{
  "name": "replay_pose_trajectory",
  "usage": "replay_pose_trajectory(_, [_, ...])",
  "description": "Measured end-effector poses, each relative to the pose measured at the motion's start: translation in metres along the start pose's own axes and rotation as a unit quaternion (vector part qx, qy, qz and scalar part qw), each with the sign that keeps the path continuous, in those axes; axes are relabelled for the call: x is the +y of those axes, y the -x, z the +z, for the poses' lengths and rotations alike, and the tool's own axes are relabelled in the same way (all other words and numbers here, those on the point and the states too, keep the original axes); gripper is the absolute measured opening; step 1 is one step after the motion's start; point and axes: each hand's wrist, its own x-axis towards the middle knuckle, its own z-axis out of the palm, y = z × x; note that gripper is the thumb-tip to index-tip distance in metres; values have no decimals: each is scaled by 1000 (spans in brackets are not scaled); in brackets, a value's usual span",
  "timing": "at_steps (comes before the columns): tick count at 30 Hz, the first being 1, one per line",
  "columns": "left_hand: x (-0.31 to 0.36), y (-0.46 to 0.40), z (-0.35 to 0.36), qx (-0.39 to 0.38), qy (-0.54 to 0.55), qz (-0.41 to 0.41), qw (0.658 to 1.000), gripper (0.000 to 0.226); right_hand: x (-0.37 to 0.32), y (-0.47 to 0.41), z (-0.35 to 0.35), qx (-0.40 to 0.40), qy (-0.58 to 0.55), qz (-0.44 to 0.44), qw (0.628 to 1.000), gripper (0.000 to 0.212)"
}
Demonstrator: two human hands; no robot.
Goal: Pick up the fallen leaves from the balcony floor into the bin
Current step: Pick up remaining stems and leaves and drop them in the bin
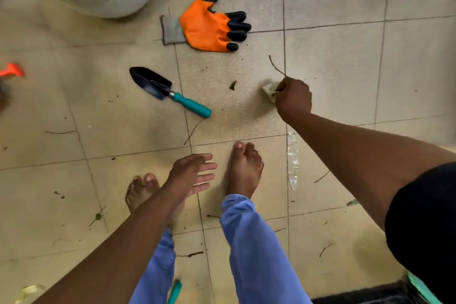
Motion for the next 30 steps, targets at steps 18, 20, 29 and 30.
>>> replay_pose_trajectory(18, [-5,67,-19,97,230,34,968,41,-105,274,-15,-206,-45,-387,897,15])
replay_pose_trajectory(20, [-17,64,-29,134,265,26,955,36,-106,279,-15,-261,-55,-395,879,24])
replay_pose_trajectory(29, [-71,4,-72,120,260,-10,958,46,-91,183,48,-165,156,-381,896,29])
replay_pose_trajectory(30, [-75,0,-75,116,241,-4,964,46,-94,172,60,-164,189,-388,887,30])
